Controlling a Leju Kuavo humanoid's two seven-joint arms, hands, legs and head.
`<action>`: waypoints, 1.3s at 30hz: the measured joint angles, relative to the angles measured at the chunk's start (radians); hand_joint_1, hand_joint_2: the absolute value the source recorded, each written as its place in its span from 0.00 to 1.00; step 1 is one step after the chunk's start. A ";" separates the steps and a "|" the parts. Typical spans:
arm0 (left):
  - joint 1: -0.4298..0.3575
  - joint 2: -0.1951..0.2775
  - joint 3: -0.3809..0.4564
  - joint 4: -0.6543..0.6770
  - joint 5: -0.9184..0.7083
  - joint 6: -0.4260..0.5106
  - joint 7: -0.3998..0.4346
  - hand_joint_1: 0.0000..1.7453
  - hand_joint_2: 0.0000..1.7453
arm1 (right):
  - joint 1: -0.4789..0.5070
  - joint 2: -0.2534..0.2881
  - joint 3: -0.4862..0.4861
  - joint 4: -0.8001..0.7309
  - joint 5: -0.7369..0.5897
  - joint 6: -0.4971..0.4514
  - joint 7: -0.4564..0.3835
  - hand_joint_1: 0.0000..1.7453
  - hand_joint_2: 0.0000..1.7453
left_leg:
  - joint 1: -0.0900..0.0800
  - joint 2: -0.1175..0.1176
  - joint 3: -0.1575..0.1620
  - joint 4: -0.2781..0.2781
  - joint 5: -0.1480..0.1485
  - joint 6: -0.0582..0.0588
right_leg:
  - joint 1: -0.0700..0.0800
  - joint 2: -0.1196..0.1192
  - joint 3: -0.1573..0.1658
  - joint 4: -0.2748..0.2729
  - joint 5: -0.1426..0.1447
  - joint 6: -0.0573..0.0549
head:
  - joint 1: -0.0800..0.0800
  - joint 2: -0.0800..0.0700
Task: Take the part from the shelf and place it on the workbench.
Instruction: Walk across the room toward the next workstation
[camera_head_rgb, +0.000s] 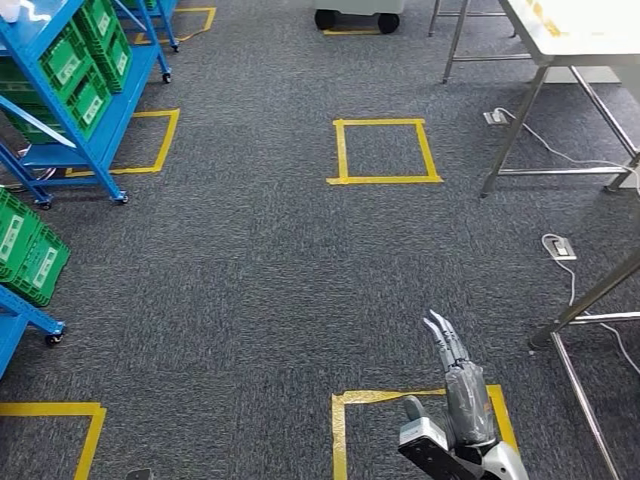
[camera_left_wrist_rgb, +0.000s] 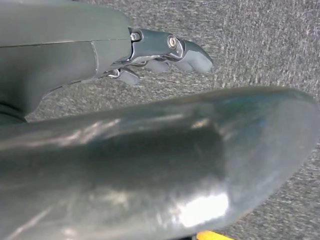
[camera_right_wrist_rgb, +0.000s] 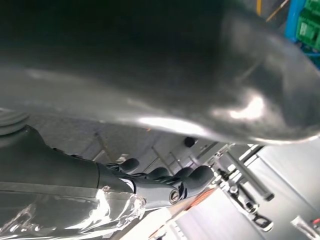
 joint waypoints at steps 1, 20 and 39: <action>-0.001 0.000 0.000 0.000 0.000 0.001 0.000 0.00 0.00 | -0.001 0.000 0.000 0.000 0.000 0.000 0.000 0.00 0.00 | -0.003 0.003 0.003 -0.012 -0.001 0.006 | 0.002 -0.010 0.001 0.000 -0.001 0.004 | 0.001 0.000; 0.006 -0.011 0.003 0.000 -0.032 0.077 0.002 0.00 0.00 | 0.026 -0.003 -0.006 -0.010 -0.002 -0.018 0.014 0.00 0.00 | 0.010 -0.173 -0.049 0.025 0.008 -0.004 | -0.020 0.147 -0.009 0.009 0.004 0.002 | 0.008 0.000; -0.013 -0.032 -0.004 0.000 -0.063 0.096 0.011 0.00 0.00 | 0.112 -0.044 -0.070 -0.070 -0.013 -0.041 0.027 0.00 0.00 | 0.005 -0.099 -0.010 -0.009 0.011 0.042 | -0.010 0.105 -0.115 0.263 -0.139 0.041 | 0.012 0.000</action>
